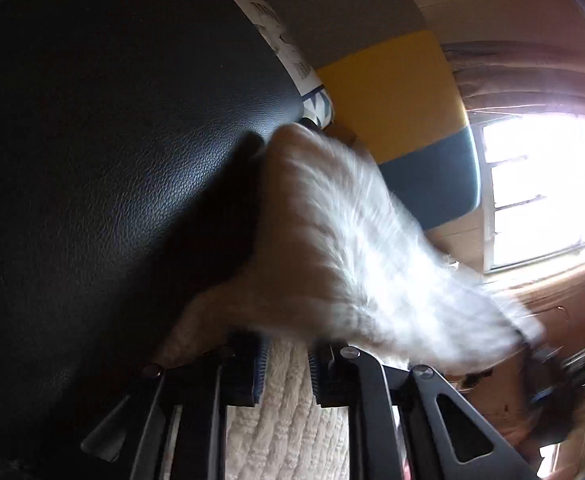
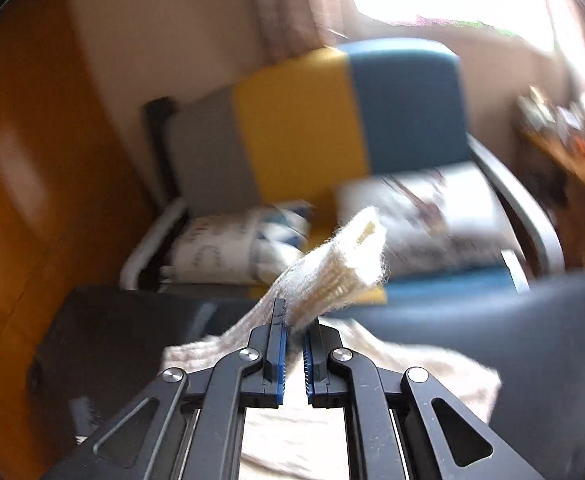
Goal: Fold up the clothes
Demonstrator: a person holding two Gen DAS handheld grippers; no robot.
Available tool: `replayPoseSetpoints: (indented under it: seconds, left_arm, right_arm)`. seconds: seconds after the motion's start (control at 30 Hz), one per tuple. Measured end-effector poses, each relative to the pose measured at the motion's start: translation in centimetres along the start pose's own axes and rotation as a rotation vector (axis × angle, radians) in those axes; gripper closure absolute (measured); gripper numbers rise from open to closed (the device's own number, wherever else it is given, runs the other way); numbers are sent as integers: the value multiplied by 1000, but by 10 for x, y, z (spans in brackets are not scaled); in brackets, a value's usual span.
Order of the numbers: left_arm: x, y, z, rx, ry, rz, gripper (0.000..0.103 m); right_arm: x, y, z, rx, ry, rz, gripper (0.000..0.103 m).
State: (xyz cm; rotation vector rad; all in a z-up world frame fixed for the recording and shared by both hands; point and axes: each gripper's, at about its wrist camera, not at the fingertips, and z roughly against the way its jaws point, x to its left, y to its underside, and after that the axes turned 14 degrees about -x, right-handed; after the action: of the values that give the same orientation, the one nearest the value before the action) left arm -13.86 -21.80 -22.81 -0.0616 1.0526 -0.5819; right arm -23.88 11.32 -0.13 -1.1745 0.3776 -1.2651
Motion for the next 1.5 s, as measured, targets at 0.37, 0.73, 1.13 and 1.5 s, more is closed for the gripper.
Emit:
replayPoseSetpoints:
  seconds: [0.37, 0.73, 1.13, 1.5]
  left_arm:
    - [-9, 18, 26, 0, 22, -148, 84]
    - [-10, 8, 37, -19, 128, 1, 76]
    - [-23, -28, 47, -103, 66, -128, 103]
    - [9, -8, 59, 26, 168, 89, 77]
  right_arm:
    - [-182, 138, 8, 92, 58, -509, 80]
    - [-207, 138, 12, -36, -14, -782, 38]
    - [-155, 82, 12, -39, 144, -298, 90]
    - [-205, 138, 9, 23, 131, -530, 88]
